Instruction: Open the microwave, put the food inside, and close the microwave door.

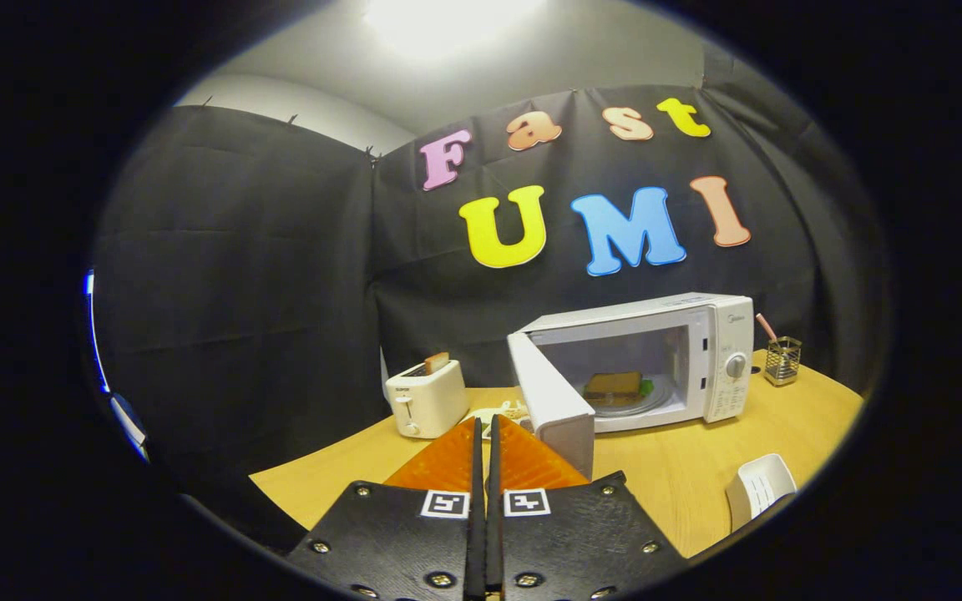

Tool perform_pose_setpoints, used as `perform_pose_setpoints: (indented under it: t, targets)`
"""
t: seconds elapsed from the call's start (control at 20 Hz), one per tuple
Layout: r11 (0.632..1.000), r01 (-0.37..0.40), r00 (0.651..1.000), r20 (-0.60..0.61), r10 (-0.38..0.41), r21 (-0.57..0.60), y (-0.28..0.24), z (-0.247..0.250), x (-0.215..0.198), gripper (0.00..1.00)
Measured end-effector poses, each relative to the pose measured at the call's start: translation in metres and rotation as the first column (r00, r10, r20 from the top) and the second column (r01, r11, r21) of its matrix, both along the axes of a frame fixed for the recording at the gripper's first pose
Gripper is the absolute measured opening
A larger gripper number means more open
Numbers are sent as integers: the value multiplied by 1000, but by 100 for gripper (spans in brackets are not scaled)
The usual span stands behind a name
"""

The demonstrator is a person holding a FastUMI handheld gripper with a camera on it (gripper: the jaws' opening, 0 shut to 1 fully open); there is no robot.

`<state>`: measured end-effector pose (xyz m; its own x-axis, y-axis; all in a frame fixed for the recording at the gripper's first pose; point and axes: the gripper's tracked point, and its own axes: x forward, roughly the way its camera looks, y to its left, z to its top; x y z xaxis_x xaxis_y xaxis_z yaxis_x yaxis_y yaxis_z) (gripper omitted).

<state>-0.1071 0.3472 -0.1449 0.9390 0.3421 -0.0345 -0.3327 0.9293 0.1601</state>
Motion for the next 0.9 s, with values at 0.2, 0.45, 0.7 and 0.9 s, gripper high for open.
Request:
perform_pose_setpoints:
  t: [0.2,0.45,0.7,0.9]
  targets:
    - [997,79,997,-12,-79,14,-41,-2,19,1]
    - [985,174,985,-3,-174,-1,-93,-1,42,1]
    - [970,243,970,1,-243,-20,-130,-4,66,1]
    - [961,273,962,-2,-274,-32,-153,-5,83,1]
